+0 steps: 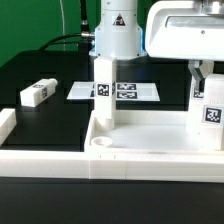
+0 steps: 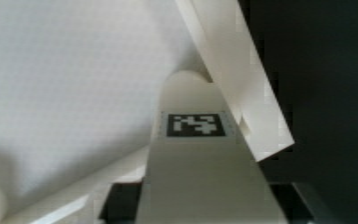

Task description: Assemble desk

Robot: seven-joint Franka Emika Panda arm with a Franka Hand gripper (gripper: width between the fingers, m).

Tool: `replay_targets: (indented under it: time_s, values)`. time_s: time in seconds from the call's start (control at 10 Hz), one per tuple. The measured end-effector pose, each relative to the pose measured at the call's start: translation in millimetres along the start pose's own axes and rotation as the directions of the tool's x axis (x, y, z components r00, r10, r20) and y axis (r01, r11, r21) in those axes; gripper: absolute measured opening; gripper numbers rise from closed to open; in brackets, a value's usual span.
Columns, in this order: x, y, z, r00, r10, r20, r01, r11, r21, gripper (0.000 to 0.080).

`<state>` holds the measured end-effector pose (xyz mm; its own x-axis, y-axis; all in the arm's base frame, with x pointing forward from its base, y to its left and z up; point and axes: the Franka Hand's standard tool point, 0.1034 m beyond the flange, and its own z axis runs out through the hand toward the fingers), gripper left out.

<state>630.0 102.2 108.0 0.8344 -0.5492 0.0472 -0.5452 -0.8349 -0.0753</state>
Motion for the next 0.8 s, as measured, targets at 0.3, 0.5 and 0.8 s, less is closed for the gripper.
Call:
replay_targets:
  time_s: [0.3,0.5,0.8]
  values:
    - [0.2,-0.4,0.4,0.934,0.356,0.002,-0.356,0.934,0.016,0.0288]
    - [-0.4,-1.1,0.3,0.840,0.542,0.014,-0.542,0.840,0.018,0.0288]
    - [0.2,-0.7,0.3,0.728,0.685,0.026,-0.686,0.728,0.019,0.0289]
